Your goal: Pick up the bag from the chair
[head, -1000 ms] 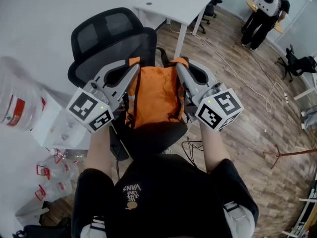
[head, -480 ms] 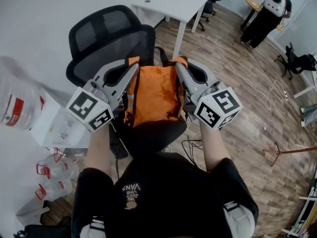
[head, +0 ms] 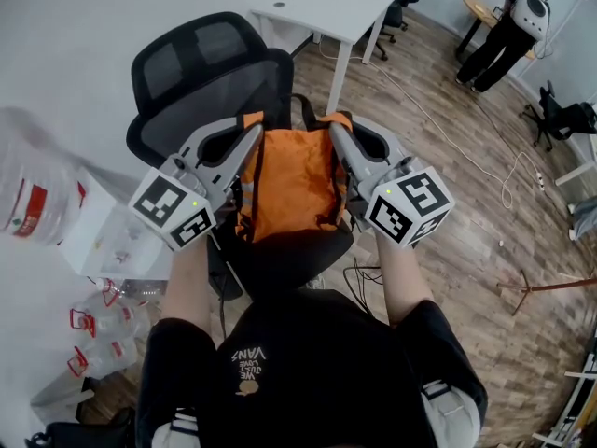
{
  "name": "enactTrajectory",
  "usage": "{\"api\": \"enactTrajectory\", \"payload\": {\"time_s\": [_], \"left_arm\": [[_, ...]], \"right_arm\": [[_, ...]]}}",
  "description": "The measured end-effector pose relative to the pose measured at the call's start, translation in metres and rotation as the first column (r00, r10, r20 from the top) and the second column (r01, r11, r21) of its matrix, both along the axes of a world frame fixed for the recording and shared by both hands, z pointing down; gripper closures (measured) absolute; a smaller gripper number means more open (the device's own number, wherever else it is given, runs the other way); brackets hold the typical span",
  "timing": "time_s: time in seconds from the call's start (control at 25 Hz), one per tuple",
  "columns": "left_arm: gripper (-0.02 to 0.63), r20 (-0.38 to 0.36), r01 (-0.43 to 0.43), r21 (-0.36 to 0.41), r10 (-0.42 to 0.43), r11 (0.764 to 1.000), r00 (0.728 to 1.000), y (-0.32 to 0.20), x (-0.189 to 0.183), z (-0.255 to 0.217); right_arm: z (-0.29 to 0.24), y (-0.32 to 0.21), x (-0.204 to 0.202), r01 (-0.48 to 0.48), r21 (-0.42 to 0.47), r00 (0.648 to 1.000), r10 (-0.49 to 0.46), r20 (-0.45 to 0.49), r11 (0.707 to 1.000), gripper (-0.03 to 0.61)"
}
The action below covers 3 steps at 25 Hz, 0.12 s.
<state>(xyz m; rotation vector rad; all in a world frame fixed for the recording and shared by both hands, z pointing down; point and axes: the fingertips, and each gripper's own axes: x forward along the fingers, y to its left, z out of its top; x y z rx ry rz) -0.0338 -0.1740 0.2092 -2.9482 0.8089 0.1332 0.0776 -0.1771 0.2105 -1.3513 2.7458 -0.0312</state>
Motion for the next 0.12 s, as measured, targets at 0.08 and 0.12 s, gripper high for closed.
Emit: {"api": "enactTrajectory", "payload": {"time_s": [0.08, 0.12], "left_arm": [[0.591, 0.000, 0.001, 0.000, -0.001, 1.000, 1.000, 0.0008, 0.0003, 0.0001], [0.591, 0.001, 0.001, 0.000, -0.001, 1.000, 1.000, 0.0011, 0.0003, 0.0001]], "right_arm": [[-0.0003, 0.0008, 0.0002, 0.000, 0.000, 1.000, 0.000, 0.000, 1.000, 0.569], [-0.0006, 0.0011, 0.0002, 0.000, 0.001, 1.000, 0.000, 0.000, 1.000, 0.569]]}}
